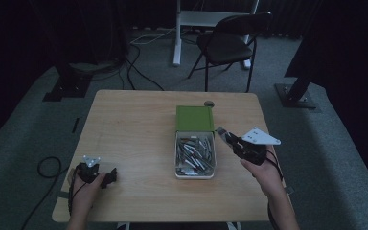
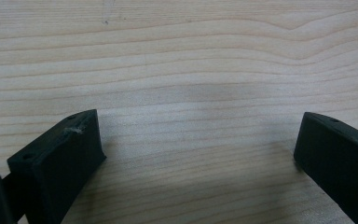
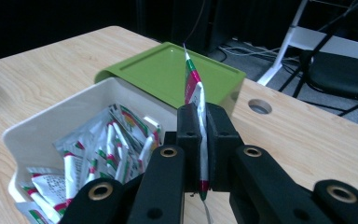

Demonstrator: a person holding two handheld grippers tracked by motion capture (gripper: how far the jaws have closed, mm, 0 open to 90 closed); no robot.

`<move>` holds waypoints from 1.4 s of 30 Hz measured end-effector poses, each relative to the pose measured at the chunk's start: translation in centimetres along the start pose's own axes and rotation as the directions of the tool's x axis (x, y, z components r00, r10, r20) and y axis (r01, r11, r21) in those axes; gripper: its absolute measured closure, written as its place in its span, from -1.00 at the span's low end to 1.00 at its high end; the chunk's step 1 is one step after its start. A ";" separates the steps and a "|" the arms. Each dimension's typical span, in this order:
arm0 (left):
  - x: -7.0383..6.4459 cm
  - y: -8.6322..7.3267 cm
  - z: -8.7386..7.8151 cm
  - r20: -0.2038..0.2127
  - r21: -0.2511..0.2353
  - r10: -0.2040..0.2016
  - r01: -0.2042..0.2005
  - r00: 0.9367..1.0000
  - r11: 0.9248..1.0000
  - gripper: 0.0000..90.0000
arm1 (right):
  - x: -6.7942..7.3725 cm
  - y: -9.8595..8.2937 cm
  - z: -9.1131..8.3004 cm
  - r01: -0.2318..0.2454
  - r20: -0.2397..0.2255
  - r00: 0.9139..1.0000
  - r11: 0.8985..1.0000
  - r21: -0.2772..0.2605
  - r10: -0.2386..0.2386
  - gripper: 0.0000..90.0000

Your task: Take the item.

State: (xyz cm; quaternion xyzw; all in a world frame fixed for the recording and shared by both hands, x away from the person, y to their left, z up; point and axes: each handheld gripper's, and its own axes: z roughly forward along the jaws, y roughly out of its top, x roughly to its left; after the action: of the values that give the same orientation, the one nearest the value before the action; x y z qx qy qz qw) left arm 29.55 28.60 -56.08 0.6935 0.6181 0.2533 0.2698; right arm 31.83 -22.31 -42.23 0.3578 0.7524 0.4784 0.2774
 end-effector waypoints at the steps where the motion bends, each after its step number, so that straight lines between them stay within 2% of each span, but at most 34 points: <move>1: 0.0 0.0 0.0 0.000 0.001 0.000 0.000 1.000 1.000 -0.97 | -0.2 -0.3 -0.1 -0.001 0.014 1.000 1.000 0.005 0.001 0.91; 4: 0.0 0.0 0.0 0.000 0.001 0.001 -0.001 1.000 1.000 -0.97 | -0.4 -0.7 -0.1 0.004 0.023 1.000 1.000 0.012 -0.004 0.90; 12: 0.0 0.0 0.0 0.000 0.000 0.000 0.000 1.000 1.000 -0.97 | -1.4 -2.6 -0.2 -0.038 0.061 0.997 0.999 0.028 0.037 0.90; 13: 0.0 0.0 0.0 0.000 0.000 0.000 0.000 1.000 1.000 -0.97 | -1.7 -3.2 -0.4 -0.051 0.082 0.995 0.998 0.030 0.049 0.90; 16: 0.0 0.0 0.0 0.000 0.000 0.000 0.000 1.000 1.000 -0.97 | -1.9 -3.6 -0.5 -0.061 0.093 0.994 0.998 0.030 0.058 0.90; 17: 0.0 0.0 0.0 0.000 0.000 0.000 0.000 1.000 1.000 -0.97 | -2.2 -4.1 -0.5 -0.063 0.114 0.992 0.997 0.042 0.058 0.90; 22: 0.0 0.0 0.0 -0.001 0.000 0.000 0.000 1.000 1.000 -0.97 | -2.7 -5.2 -0.5 -0.083 0.142 0.987 0.995 0.061 0.073 0.90; 23: 0.0 0.0 0.0 -0.001 0.000 0.000 0.000 1.000 1.000 -0.97 | -2.9 -5.8 -0.4 -0.099 0.150 0.985 0.993 0.067 0.088 0.90; 26: 0.0 0.0 0.0 0.000 0.001 0.001 -0.001 1.000 1.000 -0.97 | -3.1 -6.4 -0.3 -0.103 0.168 0.982 0.991 0.082 0.088 0.90; 30: 0.0 0.0 0.0 -0.001 0.000 0.000 0.000 1.000 1.000 -0.97 | -3.4 -7.6 0.1 -0.129 0.181 0.977 0.986 0.105 0.109 0.90; 34: 0.0 0.0 0.0 -0.001 0.000 0.000 0.000 1.000 1.000 -0.97 | -4.0 -8.9 0.6 -0.182 0.171 0.972 0.976 0.121 0.160 0.90; 36: 0.0 0.0 0.0 -0.001 0.000 0.000 0.000 1.000 1.000 -0.97 | -4.1 -9.1 0.7 -0.184 0.174 0.971 0.975 0.127 0.161 0.90; 37: 0.0 0.0 0.0 -0.001 0.000 0.000 0.000 1.000 1.000 -0.97 | -4.4 -9.6 0.9 -0.208 0.176 0.967 0.969 0.135 0.183 0.90; 42: 0.0 0.0 0.0 -0.001 0.000 0.000 0.000 1.000 1.000 -0.97 | -4.6 -10.3 1.2 -0.225 0.173 0.965 0.963 0.149 0.199 0.90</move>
State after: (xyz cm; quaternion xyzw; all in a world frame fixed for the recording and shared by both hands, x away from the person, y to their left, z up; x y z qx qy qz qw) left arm 29.55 28.60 -56.08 0.6934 0.6182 0.2537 0.2696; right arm 32.66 -28.33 -51.76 0.4950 0.7231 0.4110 0.2513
